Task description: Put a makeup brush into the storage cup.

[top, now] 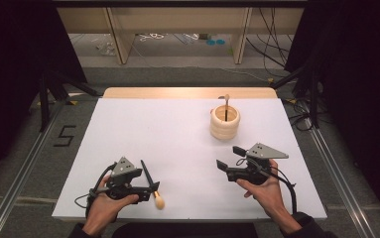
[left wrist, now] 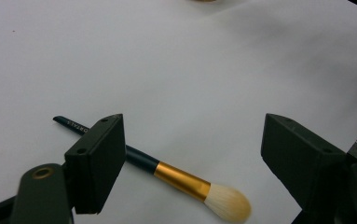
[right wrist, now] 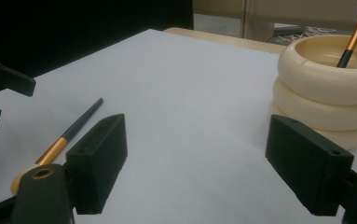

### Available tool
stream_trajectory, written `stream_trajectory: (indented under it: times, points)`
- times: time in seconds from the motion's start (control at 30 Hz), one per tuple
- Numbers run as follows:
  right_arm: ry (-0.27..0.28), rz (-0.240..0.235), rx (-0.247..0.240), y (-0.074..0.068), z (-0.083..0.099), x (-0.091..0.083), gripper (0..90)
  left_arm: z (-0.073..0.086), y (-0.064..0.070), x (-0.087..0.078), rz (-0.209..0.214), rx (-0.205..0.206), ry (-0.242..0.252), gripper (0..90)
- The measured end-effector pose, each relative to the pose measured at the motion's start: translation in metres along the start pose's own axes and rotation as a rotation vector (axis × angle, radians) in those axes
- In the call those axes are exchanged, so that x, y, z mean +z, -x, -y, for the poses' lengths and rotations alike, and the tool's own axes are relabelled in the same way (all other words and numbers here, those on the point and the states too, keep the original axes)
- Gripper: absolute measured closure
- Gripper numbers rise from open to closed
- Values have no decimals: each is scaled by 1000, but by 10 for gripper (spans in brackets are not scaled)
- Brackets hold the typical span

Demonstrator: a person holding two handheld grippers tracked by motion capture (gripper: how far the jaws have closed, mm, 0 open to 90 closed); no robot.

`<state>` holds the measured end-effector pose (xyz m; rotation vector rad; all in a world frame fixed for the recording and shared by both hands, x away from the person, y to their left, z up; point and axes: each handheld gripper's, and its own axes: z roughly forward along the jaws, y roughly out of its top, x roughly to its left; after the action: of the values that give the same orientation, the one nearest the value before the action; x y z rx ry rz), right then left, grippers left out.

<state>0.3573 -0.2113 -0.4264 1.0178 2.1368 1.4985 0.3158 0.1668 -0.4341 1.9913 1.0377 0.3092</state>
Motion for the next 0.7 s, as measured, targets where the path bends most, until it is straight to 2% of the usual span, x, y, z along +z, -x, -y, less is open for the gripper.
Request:
stream_trajectory:
  times: [0.33, 0.43, 0.53, 0.6, 0.63, 0.7]
  points:
    - [2, 0, 6, 1, 5, -3, 215, 0, 2, 3, -4, -11, -3, 205]
    - [-16, 5, -1, 0, 5, -4, 215, 0, 1, 2, -3, 4, -25, 201]
    - [-11, 4, -5, -1, 6, -5, 215, 1, 2, 4, -6, -7, -26, 199]
    - [-10, 11, -3, -1, 6, -6, 216, 1, 1, 4, 1, 1, -42, 197]
    - [-2, 6, 1, -1, 7, -5, 216, 1, 2, 5, -8, -10, -38, 196]
    - [-13, 8, -2, -1, 7, -6, 216, 1, 1, 5, -8, 3, -55, 195]
